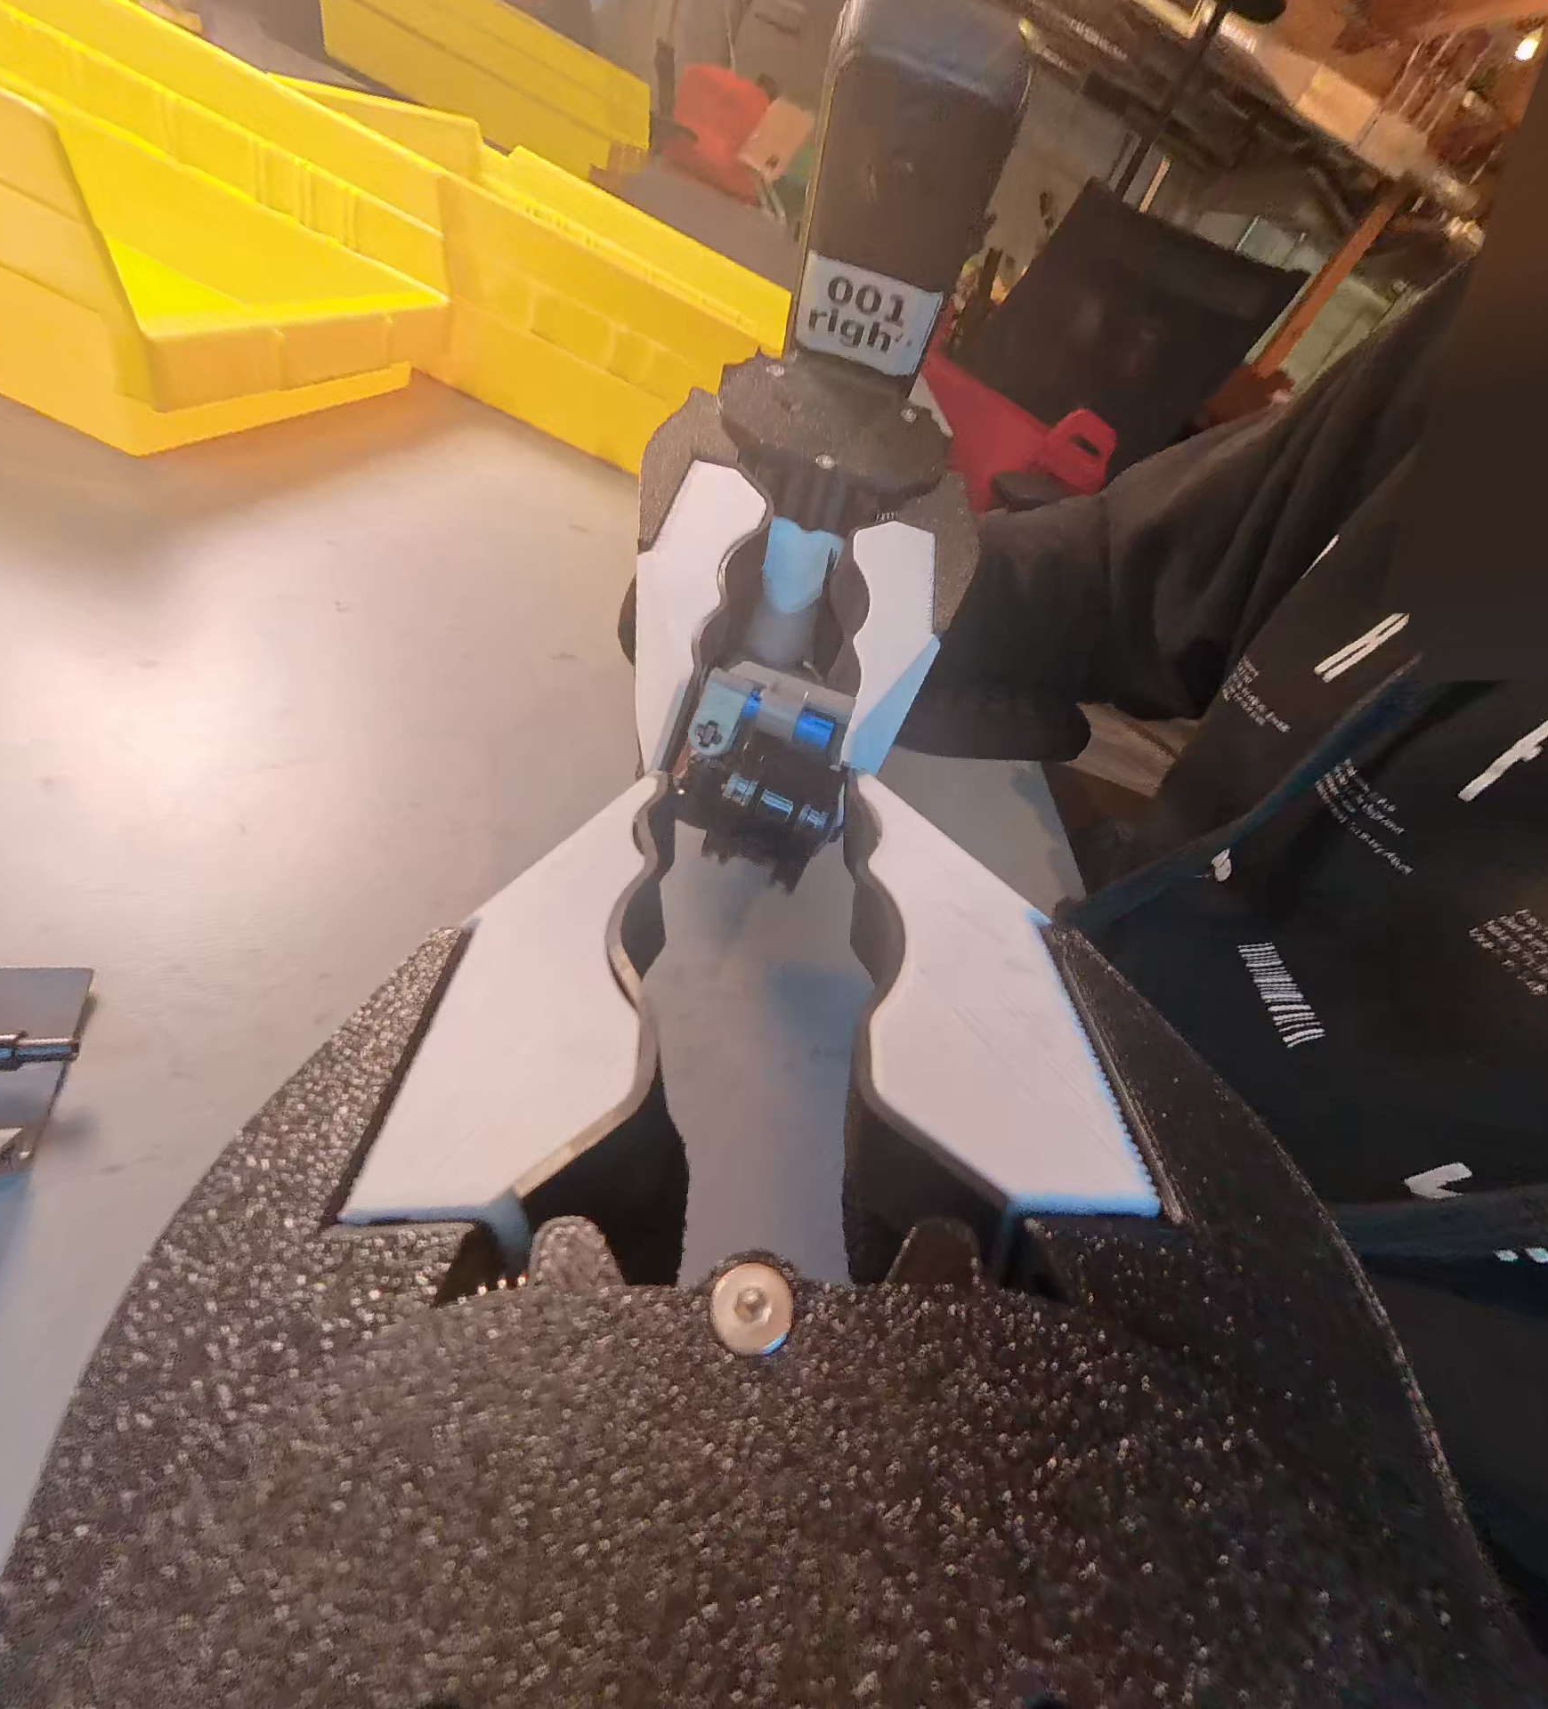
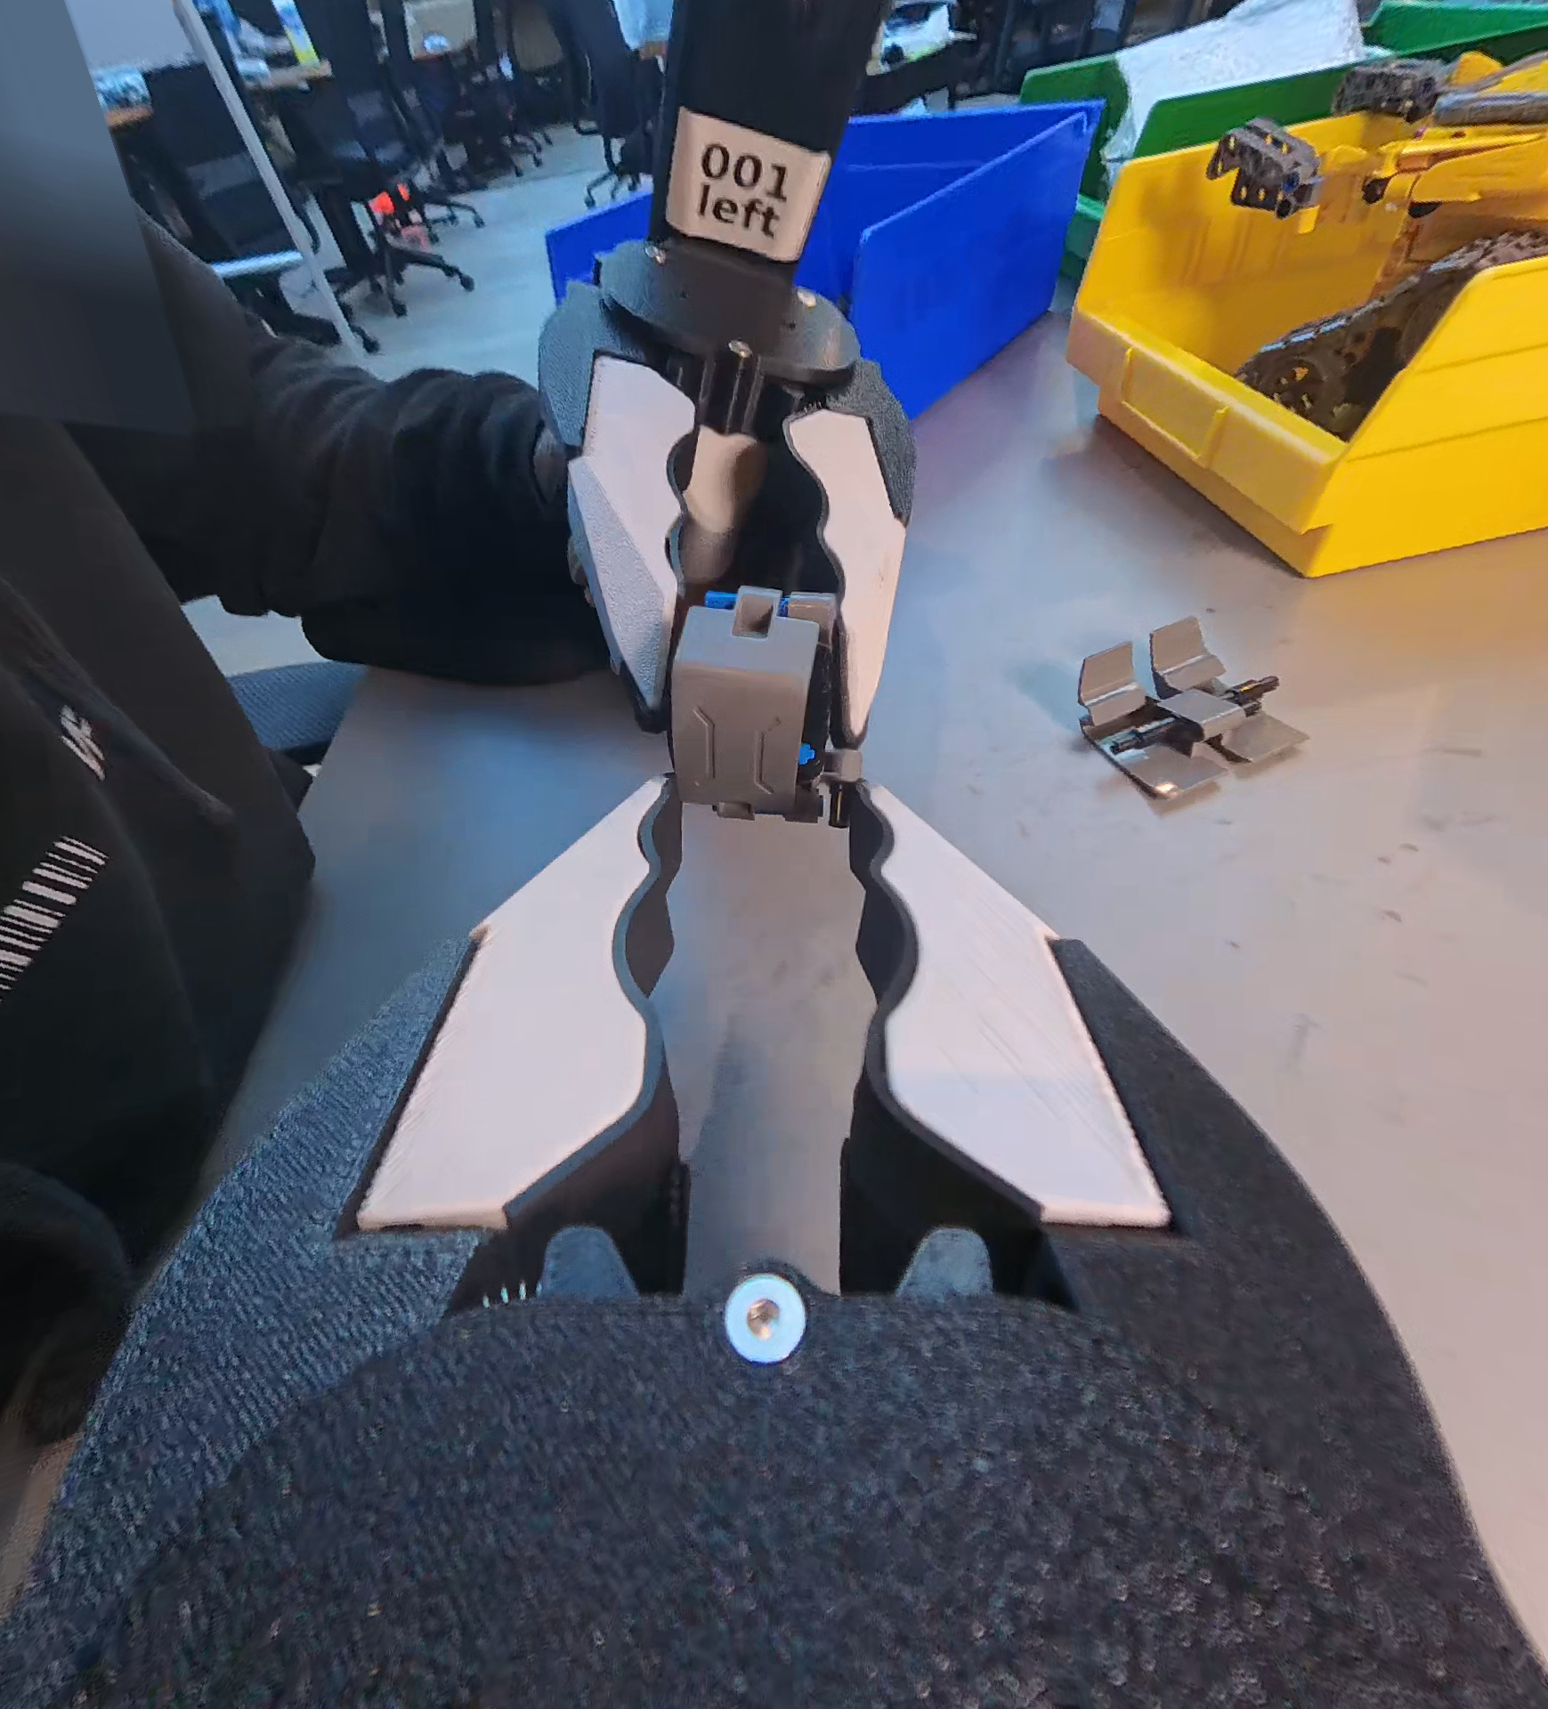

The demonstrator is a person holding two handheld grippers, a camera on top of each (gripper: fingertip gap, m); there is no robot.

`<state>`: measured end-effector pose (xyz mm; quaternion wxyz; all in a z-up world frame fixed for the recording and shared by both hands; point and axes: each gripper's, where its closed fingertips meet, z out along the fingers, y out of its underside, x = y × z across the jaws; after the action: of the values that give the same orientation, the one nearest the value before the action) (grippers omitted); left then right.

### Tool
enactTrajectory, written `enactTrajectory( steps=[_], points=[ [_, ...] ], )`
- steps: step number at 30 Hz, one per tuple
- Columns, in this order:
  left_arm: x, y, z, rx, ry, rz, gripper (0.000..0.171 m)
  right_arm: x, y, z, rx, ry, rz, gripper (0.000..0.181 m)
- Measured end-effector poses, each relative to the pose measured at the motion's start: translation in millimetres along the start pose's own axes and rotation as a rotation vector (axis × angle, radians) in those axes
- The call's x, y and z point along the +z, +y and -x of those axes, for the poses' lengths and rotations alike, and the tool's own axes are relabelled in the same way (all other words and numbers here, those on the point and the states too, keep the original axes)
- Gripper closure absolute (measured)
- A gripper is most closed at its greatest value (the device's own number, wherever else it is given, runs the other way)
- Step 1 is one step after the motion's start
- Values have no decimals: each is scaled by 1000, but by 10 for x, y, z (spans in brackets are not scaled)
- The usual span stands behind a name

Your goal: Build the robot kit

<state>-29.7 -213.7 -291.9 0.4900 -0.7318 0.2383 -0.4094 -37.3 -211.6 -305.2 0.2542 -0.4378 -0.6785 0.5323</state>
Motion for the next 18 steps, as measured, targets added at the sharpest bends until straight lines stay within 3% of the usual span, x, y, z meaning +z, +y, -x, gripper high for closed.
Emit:
enactTrajectory(
  steps=[7,8,18],
  points=[
    [-22,-22,-7,44,-22,6,138,-3,-43,1,-112,69,13,148],
    [-25,-26,12,24,-26,0,138,-9,-50,14,-127,64,11,158],
    [-66,-88,48,-24,17,-69,138,-20,-122,-17,-68,61,-38,157]
  ],
)
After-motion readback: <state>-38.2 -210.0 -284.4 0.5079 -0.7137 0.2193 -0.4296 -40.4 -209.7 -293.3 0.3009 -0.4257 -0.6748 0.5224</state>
